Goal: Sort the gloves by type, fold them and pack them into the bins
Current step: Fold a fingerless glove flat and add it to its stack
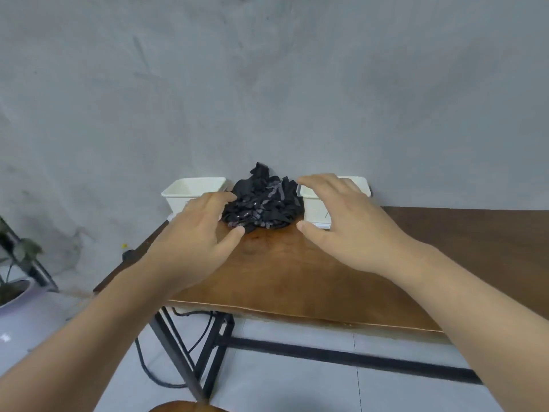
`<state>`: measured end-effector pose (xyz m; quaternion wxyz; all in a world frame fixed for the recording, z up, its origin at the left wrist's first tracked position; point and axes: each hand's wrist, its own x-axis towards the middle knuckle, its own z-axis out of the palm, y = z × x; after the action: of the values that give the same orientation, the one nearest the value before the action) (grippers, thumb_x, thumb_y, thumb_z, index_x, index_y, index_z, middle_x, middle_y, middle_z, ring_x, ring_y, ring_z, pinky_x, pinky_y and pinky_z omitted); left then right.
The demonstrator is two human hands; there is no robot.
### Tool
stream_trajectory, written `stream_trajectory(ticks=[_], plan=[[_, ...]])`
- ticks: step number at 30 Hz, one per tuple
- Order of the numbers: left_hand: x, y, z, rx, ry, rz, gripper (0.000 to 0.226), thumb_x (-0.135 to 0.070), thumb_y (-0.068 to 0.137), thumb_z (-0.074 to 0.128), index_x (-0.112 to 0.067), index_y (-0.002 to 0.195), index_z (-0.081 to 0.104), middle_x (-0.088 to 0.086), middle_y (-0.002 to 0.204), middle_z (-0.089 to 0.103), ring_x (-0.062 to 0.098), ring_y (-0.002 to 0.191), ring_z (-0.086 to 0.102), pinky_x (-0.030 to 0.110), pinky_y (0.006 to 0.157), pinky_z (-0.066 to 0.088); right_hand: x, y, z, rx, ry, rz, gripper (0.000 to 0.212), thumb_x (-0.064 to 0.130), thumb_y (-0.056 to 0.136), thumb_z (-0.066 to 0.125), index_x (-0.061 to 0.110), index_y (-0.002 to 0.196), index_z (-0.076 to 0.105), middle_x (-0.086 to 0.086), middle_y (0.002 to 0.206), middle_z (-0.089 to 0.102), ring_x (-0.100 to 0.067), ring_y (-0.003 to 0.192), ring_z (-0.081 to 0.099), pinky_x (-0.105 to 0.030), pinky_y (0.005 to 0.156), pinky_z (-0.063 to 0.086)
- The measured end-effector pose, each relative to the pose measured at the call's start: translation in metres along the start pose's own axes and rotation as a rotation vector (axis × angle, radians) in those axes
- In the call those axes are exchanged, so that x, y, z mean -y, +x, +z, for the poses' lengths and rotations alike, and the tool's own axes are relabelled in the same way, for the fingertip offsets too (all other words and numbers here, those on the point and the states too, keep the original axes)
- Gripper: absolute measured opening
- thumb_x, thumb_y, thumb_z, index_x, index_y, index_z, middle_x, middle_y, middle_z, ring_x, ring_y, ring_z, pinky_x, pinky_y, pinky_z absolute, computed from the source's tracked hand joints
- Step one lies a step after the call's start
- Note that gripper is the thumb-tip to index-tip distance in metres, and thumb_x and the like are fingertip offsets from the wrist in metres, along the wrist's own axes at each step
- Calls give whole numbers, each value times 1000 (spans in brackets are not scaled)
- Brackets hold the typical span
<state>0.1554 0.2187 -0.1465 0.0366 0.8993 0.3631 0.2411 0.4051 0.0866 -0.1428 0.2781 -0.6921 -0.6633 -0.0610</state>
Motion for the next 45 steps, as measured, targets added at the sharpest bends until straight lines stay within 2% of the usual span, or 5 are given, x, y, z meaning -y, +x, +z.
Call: stream_trajectory(ticks=[9,26,37,42,45], plan=[[34,101,71,28,39,-84,62,-55,100,58,-31,153,40,-10,157,45,14,145,36,39,117,37,-95,112,56,136,63,-39,66,49,102,60,40,162,33,20,165,31,-9,151,28,-32,120,32],[144,244,172,159,55,-174,60,-52,104,55,-28,156,39,-8,160,42,18,147,36,42,111,41,-183,235,176,208,43,-38,63,46,104,57,33,162,37,17,168,28,-8,155,20,-33,123,29],[284,392,298,204,-16,-204,48,-38,106,55,-22,151,47,-5,151,50,19,138,44,31,106,38,-224,385,344,254,130,66,60,43,106,57,30,162,40,13,169,29,-9,156,23,-33,125,32],[308,438,336,209,6,-6,53,-7,104,50,-22,155,45,-3,157,49,23,141,44,41,113,42,-235,397,399,261,75,44,59,43,104,58,29,160,44,9,168,33,-15,158,24,-44,123,35],[312,466,347,252,155,147,54,-8,102,52,-25,153,47,-5,157,49,23,144,41,46,112,40,-237,382,416,240,12,41,60,46,105,54,31,161,39,7,170,30,-19,161,19,-46,128,29]])
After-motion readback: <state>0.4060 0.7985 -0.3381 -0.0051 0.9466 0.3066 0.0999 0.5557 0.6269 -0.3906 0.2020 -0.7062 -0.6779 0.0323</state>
